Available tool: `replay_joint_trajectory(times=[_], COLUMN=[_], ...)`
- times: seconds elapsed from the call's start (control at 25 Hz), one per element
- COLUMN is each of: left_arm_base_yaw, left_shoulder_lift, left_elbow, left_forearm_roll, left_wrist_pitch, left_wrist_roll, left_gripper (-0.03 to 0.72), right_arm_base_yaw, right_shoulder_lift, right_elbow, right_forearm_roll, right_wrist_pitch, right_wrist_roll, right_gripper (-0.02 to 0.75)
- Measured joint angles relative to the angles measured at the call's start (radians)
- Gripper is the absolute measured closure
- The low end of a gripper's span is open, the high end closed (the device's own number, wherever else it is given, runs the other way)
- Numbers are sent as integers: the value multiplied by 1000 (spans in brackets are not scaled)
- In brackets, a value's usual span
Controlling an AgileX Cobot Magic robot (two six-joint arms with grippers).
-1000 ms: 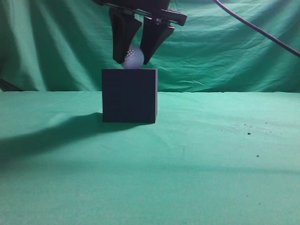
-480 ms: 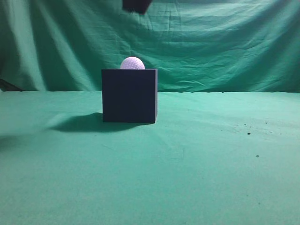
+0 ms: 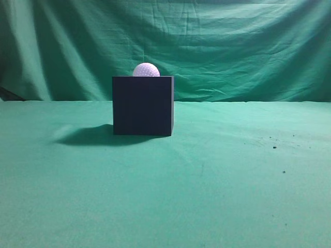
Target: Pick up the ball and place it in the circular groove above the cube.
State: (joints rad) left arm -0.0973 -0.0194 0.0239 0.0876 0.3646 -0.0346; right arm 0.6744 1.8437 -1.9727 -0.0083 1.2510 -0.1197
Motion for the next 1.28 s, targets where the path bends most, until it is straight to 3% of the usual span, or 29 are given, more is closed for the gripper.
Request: replay_joint_trajectory(times=[0.44, 0.84, 1.12, 1.28], left_arm_base_yaw=[0, 0, 0, 0], left_shoulder_lift=[0, 0, 0, 0], left_elbow=[0, 0, 0, 0], left_forearm_roll=[0, 0, 0, 0], left_wrist_pitch=[0, 0, 0, 0], left_wrist_roll=[0, 0, 0, 0], left_gripper=[688, 688, 688, 688], right_arm_base_yaw=[0, 0, 0, 0], right_shoulder_lift=[-519, -970, -1176, -1213], right_elbow=[591, 1078, 1191, 1192], right_forearm_roll=[-48, 86, 115, 53], right_wrist_pitch=[-9, -349, -398, -393], right_wrist_roll=[124, 203, 197, 188], right_gripper=[738, 738, 738, 738])
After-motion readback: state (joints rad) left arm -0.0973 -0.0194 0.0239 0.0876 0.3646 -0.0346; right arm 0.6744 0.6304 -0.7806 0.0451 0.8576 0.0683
